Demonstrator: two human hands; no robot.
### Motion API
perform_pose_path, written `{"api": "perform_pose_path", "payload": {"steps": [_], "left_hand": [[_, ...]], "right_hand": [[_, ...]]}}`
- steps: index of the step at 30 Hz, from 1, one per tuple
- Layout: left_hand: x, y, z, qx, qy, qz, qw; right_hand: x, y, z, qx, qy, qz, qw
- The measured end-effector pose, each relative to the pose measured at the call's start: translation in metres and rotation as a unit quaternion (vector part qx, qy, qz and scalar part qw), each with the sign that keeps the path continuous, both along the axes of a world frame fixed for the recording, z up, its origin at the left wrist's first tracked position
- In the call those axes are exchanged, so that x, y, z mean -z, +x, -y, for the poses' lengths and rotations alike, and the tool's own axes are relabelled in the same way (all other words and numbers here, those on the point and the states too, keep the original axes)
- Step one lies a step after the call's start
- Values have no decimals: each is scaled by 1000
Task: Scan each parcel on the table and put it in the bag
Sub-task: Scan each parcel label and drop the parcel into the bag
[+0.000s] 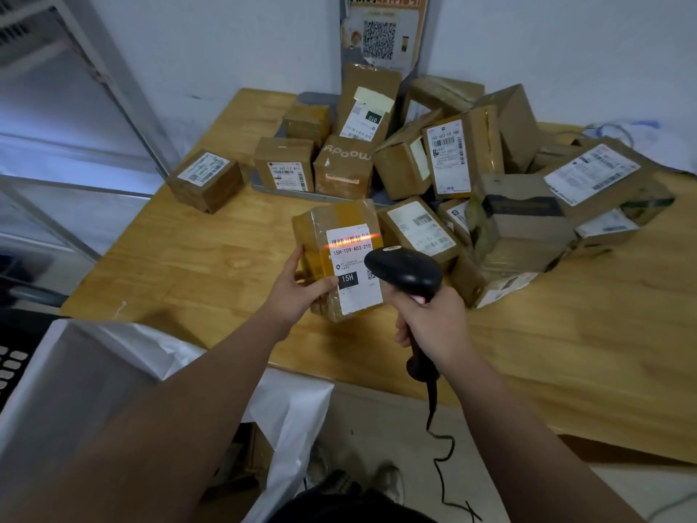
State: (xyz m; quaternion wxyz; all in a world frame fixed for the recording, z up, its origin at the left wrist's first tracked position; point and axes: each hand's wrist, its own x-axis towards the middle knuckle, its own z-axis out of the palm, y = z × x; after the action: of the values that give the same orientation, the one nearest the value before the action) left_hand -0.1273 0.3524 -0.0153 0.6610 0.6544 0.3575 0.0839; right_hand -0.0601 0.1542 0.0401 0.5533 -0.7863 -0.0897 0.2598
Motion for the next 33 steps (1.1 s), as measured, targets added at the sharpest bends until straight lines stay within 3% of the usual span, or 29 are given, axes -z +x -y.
{"api": "perform_pose_path", "payload": {"steps": [33], "left_hand": [[-5,0,15,-12,25,-15,1000]], "right_hand": [[9,-10,25,26,16,18,999]]}}
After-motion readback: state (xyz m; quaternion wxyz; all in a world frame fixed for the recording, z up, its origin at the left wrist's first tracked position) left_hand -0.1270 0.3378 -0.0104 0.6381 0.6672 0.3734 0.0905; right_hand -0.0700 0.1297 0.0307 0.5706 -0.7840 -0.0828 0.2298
